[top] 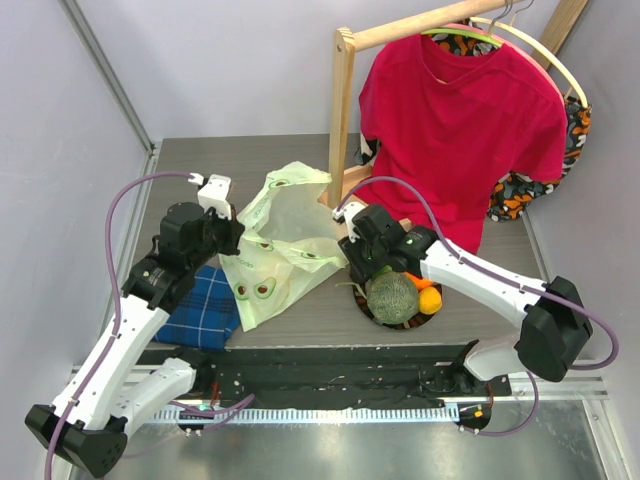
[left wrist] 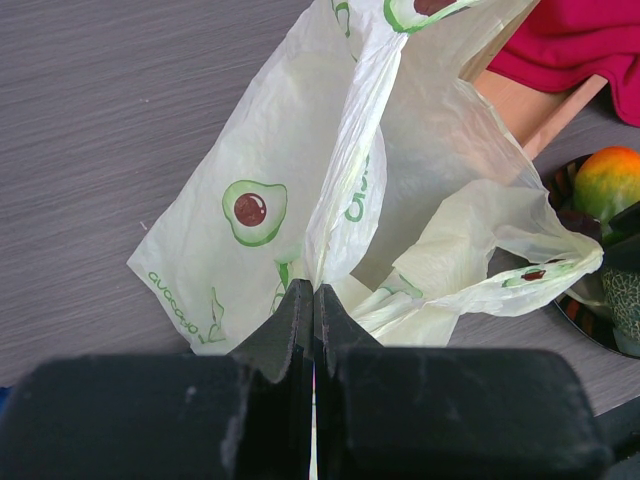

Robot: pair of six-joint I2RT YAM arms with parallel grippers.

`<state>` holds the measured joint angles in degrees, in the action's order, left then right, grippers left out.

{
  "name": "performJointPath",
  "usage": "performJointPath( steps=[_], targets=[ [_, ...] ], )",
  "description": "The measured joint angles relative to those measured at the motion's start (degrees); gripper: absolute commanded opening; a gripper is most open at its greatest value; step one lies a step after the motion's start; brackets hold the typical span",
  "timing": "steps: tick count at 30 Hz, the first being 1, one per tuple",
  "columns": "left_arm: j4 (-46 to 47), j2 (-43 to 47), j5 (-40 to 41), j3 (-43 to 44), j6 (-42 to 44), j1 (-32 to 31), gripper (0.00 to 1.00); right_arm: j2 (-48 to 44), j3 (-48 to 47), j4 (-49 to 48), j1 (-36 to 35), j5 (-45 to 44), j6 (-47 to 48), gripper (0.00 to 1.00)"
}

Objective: Place the fruits into the plastic bag

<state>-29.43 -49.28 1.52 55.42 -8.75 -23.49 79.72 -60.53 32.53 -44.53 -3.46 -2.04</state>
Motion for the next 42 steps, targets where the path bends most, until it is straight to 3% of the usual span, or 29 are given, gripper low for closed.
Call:
performJointPath(
  steps=[2, 7, 23, 30, 36, 42],
  targets=[
    [0.0, 0.0, 0.0, 0.0, 0.0, 0.0, 0.0, 0.0, 0.4, 0.0, 0.0, -0.6, 0.0, 0.69],
    [0.0, 0.0, 0.0, 0.0, 0.0, 0.0, 0.0, 1.0, 0.8, -0.1, 0.0, -2.4, 0.1, 0.83],
    [0.0, 0.0, 0.0, 0.0, 0.0, 0.0, 0.0, 6.3, 2.0, -4.0, 3.6, -2.1, 0.2, 0.84],
    [0.0, 0.0, 0.0, 0.0, 0.0, 0.0, 0.0, 8.4, 2.7, -5.4, 4.1, 0.4, 0.0, 0.73],
    [0.0, 0.0, 0.0, 0.0, 0.0, 0.0, 0.0, 9.0, 3.1, -5.7, 4.3, 1.3, -0.1, 0.45],
    [0.0, 0.0, 0.0, 0.0, 0.0, 0.0, 0.0, 9.0, 3.1, -5.7, 4.3, 1.8, -0.3, 0.38]
  ],
)
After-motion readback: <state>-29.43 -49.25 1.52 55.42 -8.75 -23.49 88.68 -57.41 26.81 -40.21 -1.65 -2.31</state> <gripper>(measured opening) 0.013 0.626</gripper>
